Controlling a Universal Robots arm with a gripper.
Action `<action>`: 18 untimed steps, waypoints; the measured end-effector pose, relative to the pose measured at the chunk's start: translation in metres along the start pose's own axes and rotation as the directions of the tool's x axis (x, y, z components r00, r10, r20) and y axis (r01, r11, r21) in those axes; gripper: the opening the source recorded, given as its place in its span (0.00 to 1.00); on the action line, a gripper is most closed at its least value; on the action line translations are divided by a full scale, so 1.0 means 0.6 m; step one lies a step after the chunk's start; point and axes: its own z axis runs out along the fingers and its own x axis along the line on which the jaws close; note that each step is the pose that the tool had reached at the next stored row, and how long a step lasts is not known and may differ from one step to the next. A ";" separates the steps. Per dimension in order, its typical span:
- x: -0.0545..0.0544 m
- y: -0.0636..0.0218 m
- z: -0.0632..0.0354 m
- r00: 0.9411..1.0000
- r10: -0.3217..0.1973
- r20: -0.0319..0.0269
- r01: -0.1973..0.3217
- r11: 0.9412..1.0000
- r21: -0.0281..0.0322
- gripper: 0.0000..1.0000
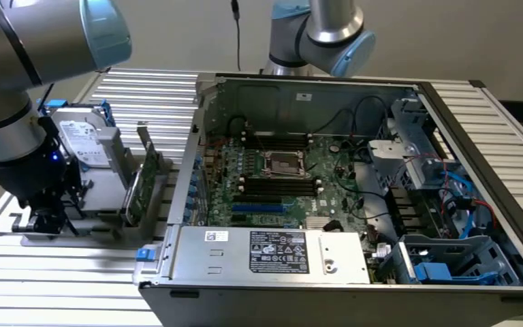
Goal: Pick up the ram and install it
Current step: 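Pick up the ram and move it above insertion slot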
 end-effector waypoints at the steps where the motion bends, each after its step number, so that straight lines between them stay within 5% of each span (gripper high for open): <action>1: 0.000 0.000 0.003 1.000 0.000 0.000 0.000 1.000 0.000 0.36; 11: -0.002 0.000 0.033 1.000 0.000 0.000 0.000 1.000 0.000 0.36; 18: -0.005 0.004 0.039 1.000 0.001 0.001 -0.001 1.000 -0.002 0.36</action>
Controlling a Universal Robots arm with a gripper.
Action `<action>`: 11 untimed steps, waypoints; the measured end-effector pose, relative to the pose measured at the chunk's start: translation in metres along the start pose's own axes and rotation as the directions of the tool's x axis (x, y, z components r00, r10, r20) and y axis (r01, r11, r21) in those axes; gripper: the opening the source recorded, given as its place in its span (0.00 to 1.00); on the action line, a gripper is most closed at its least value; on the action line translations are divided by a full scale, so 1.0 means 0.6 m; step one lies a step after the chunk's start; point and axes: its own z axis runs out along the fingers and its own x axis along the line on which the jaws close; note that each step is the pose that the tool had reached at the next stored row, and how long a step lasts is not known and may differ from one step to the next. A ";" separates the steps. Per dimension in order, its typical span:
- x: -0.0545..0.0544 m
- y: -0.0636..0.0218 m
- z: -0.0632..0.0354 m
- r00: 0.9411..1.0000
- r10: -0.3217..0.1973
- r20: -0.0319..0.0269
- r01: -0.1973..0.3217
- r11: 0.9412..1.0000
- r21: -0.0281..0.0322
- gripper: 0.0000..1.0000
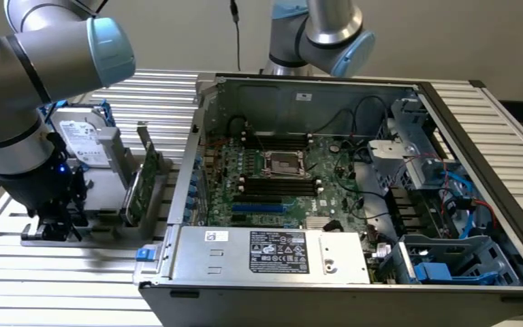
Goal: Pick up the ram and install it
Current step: 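Pick up the ram and move it above insertion slot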
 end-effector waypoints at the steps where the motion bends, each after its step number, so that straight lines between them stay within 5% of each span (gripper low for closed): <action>1: 0.000 0.001 0.001 1.000 0.000 0.000 0.000 1.000 0.000 0.36; 11: -0.001 0.005 0.004 1.000 0.000 0.001 0.000 1.000 -0.001 0.36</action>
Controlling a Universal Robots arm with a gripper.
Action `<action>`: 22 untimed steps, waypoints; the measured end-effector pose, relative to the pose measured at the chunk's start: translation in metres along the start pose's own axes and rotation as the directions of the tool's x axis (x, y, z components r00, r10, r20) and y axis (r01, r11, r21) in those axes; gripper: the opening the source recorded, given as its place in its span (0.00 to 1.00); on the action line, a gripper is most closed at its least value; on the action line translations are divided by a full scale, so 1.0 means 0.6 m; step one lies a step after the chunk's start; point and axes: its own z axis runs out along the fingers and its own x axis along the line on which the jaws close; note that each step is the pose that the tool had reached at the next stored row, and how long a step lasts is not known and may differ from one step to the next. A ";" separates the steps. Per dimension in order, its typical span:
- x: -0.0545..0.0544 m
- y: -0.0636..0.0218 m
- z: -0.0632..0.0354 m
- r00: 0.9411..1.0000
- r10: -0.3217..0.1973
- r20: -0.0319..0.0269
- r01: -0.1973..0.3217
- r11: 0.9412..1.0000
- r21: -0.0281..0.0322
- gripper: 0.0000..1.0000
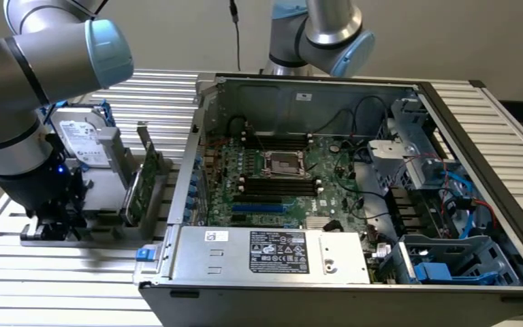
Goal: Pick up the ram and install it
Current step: 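Pick up the ram and move it above insertion slot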
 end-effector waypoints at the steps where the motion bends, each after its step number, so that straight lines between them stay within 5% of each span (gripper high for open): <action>1: 0.000 0.000 0.000 1.000 0.000 0.000 0.000 1.000 0.000 0.35; 4: 0.000 0.000 0.001 1.000 0.000 0.001 0.000 1.000 0.000 0.16; 10: 0.000 0.000 0.001 1.000 0.002 0.008 -0.002 1.000 0.000 0.14; 18: 0.000 0.000 -0.002 0.999 0.004 0.038 -0.004 1.000 0.001 0.14; 22: 0.000 0.000 -0.016 0.999 0.004 0.047 -0.004 1.000 -0.002 0.14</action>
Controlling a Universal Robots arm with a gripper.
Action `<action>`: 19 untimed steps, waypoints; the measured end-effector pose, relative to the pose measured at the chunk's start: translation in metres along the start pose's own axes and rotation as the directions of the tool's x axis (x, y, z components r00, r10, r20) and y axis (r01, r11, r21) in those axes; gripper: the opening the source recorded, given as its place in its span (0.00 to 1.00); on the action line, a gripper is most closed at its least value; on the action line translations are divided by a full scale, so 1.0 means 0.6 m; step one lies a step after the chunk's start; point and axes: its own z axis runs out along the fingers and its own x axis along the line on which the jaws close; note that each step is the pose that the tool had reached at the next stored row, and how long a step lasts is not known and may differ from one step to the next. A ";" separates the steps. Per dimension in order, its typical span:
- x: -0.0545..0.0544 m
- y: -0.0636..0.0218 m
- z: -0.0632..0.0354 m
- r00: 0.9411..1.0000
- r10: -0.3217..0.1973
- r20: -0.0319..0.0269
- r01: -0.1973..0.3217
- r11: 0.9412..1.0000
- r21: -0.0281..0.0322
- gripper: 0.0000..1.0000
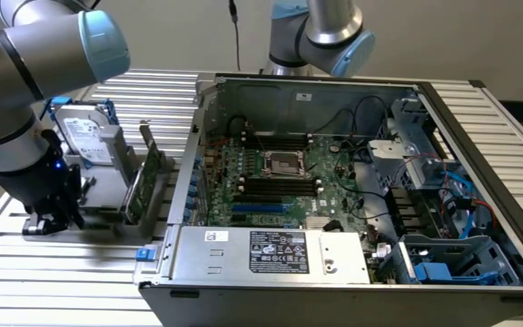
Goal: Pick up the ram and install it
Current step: 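Pick up the ram and move it above insertion slot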
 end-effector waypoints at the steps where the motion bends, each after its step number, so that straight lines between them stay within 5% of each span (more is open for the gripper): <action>1: 0.000 0.000 -0.004 1.000 0.000 0.001 0.000 1.000 -0.001 0.14; 7: 0.000 0.001 -0.032 1.000 0.000 0.005 0.000 1.000 -0.006 0.14; 19: -0.002 0.000 -0.121 1.000 0.000 0.005 0.000 1.000 -0.008 0.14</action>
